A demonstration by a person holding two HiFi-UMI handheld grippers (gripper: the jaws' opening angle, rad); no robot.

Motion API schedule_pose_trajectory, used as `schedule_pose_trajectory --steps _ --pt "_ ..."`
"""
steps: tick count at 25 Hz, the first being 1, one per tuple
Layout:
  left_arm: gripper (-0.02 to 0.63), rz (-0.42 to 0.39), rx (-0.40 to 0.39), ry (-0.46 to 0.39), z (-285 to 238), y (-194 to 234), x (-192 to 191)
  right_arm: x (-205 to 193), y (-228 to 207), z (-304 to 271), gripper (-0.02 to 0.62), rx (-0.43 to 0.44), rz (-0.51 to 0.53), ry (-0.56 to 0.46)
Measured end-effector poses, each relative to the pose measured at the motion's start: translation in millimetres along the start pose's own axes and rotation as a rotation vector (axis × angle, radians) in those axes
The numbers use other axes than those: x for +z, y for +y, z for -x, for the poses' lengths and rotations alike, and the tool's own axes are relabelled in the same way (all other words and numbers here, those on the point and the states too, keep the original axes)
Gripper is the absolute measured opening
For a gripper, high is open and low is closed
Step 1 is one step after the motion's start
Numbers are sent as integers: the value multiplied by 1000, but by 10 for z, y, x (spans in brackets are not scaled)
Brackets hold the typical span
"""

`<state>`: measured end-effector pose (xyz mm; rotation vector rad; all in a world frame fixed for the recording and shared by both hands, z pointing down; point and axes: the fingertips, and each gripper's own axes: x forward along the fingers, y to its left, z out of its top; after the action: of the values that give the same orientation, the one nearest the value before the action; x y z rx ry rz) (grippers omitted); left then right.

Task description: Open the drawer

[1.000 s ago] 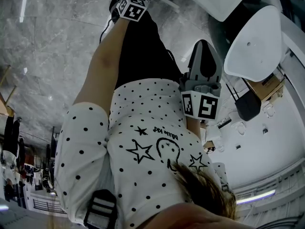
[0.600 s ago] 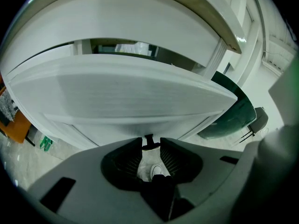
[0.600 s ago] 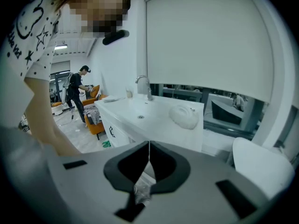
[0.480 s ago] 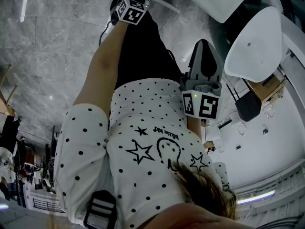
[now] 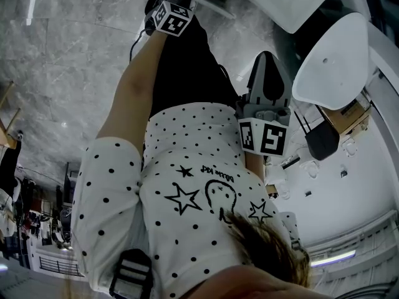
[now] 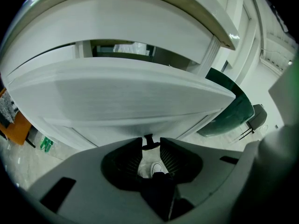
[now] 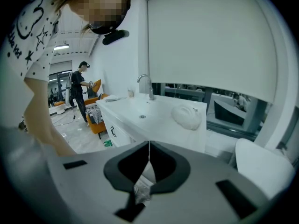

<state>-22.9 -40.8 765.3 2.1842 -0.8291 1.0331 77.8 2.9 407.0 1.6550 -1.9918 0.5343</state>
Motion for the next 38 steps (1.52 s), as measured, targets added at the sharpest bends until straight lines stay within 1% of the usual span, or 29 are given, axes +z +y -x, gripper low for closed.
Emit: schedule_pose_trajectory --steps 5,13,18,24,38 --pt "121 -7 -2 1 47 11 -86 10 50 -19 15 8 5 2" --pt "121 0 -7 2 -10 -9 -67 5 -14 -61 15 10 7 3" --pt "121 -2 -8 0 76 9 -69 55 34 -22 15 9 7 2" --pt "121 4 -10 1 40 10 -91 31 19 -56 15 12 6 4" --pt "121 -12 -11 -41 122 -8 -20 64 -18 -103 15 29 5 -11"
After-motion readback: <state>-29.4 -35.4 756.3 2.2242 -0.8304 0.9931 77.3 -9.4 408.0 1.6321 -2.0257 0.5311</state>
